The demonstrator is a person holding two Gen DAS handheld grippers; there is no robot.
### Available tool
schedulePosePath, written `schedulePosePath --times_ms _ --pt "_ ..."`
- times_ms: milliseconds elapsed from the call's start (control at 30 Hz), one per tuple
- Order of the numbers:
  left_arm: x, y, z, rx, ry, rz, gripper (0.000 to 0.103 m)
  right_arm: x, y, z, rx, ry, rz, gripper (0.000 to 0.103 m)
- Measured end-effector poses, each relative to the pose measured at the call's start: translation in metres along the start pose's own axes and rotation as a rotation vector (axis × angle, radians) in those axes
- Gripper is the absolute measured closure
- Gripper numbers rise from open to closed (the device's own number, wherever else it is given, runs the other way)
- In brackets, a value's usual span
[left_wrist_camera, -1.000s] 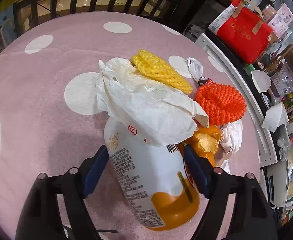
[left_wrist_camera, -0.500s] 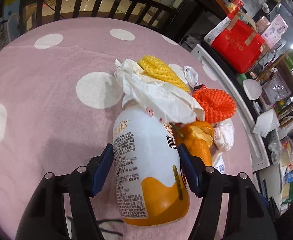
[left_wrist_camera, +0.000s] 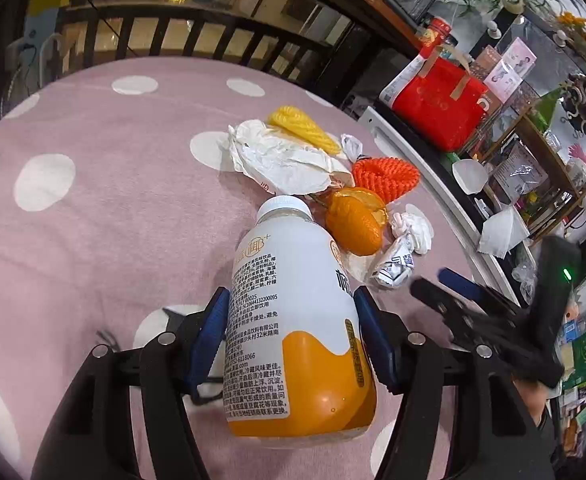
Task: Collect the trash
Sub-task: 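Grasp the orange-and-white milk bottle with the left tool while the right tool grasps the white wrapper, then carry the wrapper over the black bin and open the right tool while the left tool carries the bottle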
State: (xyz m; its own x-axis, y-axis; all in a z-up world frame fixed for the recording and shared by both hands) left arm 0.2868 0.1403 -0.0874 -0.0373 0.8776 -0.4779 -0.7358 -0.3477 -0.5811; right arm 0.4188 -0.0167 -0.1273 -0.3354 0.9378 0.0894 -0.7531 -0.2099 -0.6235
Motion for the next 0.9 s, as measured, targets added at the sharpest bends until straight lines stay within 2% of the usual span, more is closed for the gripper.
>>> schedulePosePath --times_ms 67,200,233,267,333,367,467,700,900 --pt "0.000 0.005 0.008 -0.026 -0.016 -0.022 0.041 -0.001 -0.003 -0.010 0.021 0.002 -0.026 0.032" --pt "-0.003 0.014 0.014 -0.051 -0.033 -0.050 0.041 -0.001 -0.001 -0.026 0.082 -0.056 -0.099 0.043" --pt "-0.004 0.015 0.014 -0.053 -0.033 -0.054 0.041 -0.002 -0.001 -0.026 0.074 -0.059 -0.108 0.047" --pt "-0.004 0.015 0.014 -0.055 -0.032 -0.056 0.041 0.000 -0.001 -0.027 0.073 -0.059 -0.105 0.051" --pt "-0.006 0.016 0.013 -0.057 -0.028 -0.056 0.041 0.005 0.000 -0.025 0.078 -0.097 -0.101 0.073" --pt "-0.007 0.017 0.013 -0.058 -0.025 -0.056 0.041 0.007 0.001 -0.022 0.075 -0.108 -0.096 0.076" --pt "-0.011 0.019 0.015 -0.068 -0.025 -0.060 0.041 0.012 0.004 -0.011 0.042 -0.076 -0.044 0.078" --pt "-0.022 0.029 0.015 -0.073 -0.016 -0.073 0.041 0.010 0.023 0.017 0.024 -0.114 -0.022 0.078" --pt "-0.046 0.041 0.016 -0.078 -0.005 -0.123 0.041 -0.003 0.046 0.048 0.003 -0.119 -0.015 0.078"
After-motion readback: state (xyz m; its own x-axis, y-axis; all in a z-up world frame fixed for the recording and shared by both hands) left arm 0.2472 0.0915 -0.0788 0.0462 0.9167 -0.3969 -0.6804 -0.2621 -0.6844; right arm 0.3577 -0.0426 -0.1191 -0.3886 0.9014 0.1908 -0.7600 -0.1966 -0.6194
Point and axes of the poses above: each gripper's, at about its wrist camera, not at the fingertips, and z roughly against the way its jaws point, x to its left, y to its underside, the point moved 8 cm from there along -z, roughly the way its jaws point, and after that the axes turned 4 degrees about y, right-handed, at the moved point
